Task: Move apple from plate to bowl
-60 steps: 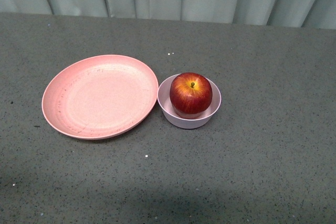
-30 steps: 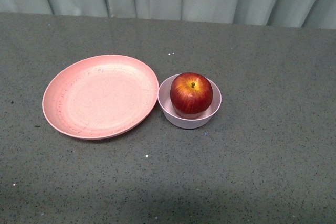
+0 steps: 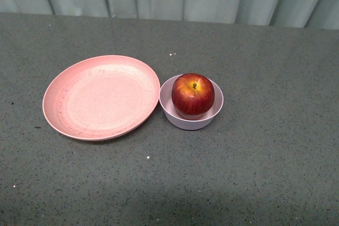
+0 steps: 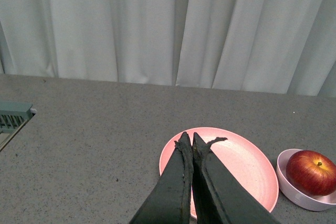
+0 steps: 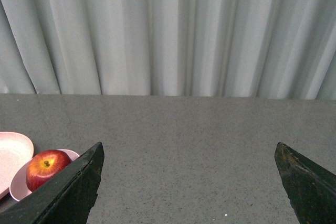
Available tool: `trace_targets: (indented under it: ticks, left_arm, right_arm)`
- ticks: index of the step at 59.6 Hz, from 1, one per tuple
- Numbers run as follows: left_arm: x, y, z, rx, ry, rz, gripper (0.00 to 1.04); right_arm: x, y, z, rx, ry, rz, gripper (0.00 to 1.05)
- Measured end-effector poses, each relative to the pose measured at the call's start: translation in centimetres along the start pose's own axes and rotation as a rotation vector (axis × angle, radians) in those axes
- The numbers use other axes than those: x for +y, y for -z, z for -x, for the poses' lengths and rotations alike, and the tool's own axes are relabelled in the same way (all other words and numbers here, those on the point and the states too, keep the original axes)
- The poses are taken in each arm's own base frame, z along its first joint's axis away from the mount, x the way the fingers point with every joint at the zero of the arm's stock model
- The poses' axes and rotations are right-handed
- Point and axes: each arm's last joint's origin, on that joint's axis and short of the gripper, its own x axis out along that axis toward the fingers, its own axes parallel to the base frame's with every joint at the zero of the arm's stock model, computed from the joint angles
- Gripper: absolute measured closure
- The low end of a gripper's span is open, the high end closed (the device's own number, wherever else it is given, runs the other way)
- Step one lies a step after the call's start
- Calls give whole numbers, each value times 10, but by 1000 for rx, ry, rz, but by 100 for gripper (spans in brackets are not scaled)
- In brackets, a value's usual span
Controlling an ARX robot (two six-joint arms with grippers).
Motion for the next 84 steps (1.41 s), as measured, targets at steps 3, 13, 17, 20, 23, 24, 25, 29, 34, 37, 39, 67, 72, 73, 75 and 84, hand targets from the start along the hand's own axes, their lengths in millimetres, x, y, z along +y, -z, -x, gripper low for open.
trace_targets:
  ticks: [3, 13, 17, 20, 23, 24, 25, 29, 34, 37, 39, 67, 72, 73, 75, 84]
  left_arm:
    - [0, 0, 1, 0, 0, 0, 101]
    - [0, 4, 9, 30, 0, 0, 101]
    - [0, 3, 14, 8, 0, 0, 101]
    - [0, 3, 14, 7, 0, 0, 101]
    - [0, 3, 14, 8, 0, 0, 101]
    - [0, 3, 14, 8, 0, 0, 101]
    - [0, 3, 14, 8, 0, 0, 101]
    - [0, 3, 14, 8, 0, 0, 91]
    - [0, 3, 14, 7, 0, 0, 76]
    - [0, 3, 14, 7, 0, 0, 67]
    - [0, 3, 14, 7, 0, 0, 60]
    - [0, 3, 14, 7, 0, -3, 7]
    - [0, 3, 14, 7, 0, -3, 7]
    - [0, 3, 14, 7, 0, -3, 7]
    - [0, 3, 14, 7, 0, -3, 7]
    - [0, 3, 14, 7, 0, -3, 7]
  right_arm:
    - [0, 0, 0, 0, 0, 0, 9]
    - [0, 0, 0, 0, 0, 0, 9]
    - [0, 0, 0, 0, 0, 0, 9]
    - [0, 0, 0, 0, 0, 0, 9]
    - [0, 0, 0, 0, 0, 0, 9]
    - [0, 0, 0, 0, 0, 0, 9]
    - [0, 0, 0, 0, 0, 0, 9]
    - [0, 0, 0, 0, 0, 0, 9]
    - [0, 0, 0, 0, 0, 0, 9]
    - [0, 0, 0, 0, 0, 0, 9]
    - [0, 0, 0, 0, 0, 0, 9]
    - [0, 0, 0, 0, 0, 0, 9]
    - [0, 0, 0, 0, 0, 0, 9]
    - [0, 0, 0, 0, 0, 0, 9]
    - [0, 0, 0, 0, 0, 0, 9]
    - [0, 0, 0, 0, 0, 0, 9]
